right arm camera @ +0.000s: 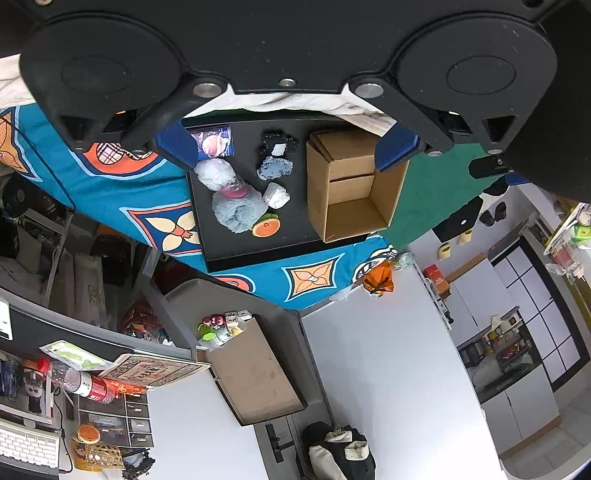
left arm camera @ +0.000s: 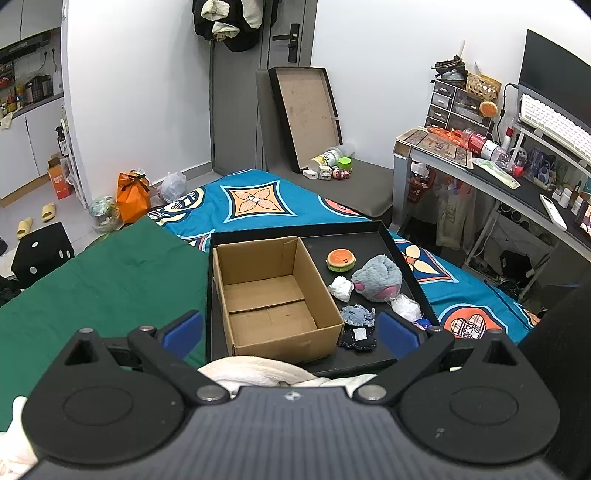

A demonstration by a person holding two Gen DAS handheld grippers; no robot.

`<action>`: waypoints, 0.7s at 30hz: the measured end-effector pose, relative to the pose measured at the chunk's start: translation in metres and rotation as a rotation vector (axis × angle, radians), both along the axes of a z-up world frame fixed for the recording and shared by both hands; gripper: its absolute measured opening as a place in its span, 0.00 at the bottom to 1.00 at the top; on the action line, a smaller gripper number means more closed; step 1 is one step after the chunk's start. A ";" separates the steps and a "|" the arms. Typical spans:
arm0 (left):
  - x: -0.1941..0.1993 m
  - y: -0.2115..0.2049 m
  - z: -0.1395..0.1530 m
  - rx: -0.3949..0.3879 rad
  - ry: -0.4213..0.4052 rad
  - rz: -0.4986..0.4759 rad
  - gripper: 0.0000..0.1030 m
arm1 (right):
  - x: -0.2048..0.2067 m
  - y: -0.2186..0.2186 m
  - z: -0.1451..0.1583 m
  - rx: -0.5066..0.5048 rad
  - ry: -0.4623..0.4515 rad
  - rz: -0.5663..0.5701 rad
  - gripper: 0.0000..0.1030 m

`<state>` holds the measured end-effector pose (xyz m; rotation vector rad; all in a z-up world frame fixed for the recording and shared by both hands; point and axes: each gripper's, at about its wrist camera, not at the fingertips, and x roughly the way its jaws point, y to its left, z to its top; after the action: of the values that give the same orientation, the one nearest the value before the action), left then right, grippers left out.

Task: Organize soft objects

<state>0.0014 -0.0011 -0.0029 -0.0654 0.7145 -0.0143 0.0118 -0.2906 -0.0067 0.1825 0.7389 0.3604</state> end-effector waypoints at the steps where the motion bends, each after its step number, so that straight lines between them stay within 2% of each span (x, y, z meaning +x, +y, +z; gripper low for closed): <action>1: 0.000 -0.001 0.000 -0.003 -0.001 0.000 0.97 | 0.000 0.000 0.000 -0.003 -0.001 -0.002 1.00; 21: 0.000 -0.002 -0.002 0.000 0.003 0.008 0.97 | -0.002 -0.002 -0.002 -0.002 -0.011 -0.008 1.00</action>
<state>0.0010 -0.0033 -0.0052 -0.0683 0.7175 -0.0063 0.0099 -0.2922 -0.0084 0.1819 0.7268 0.3525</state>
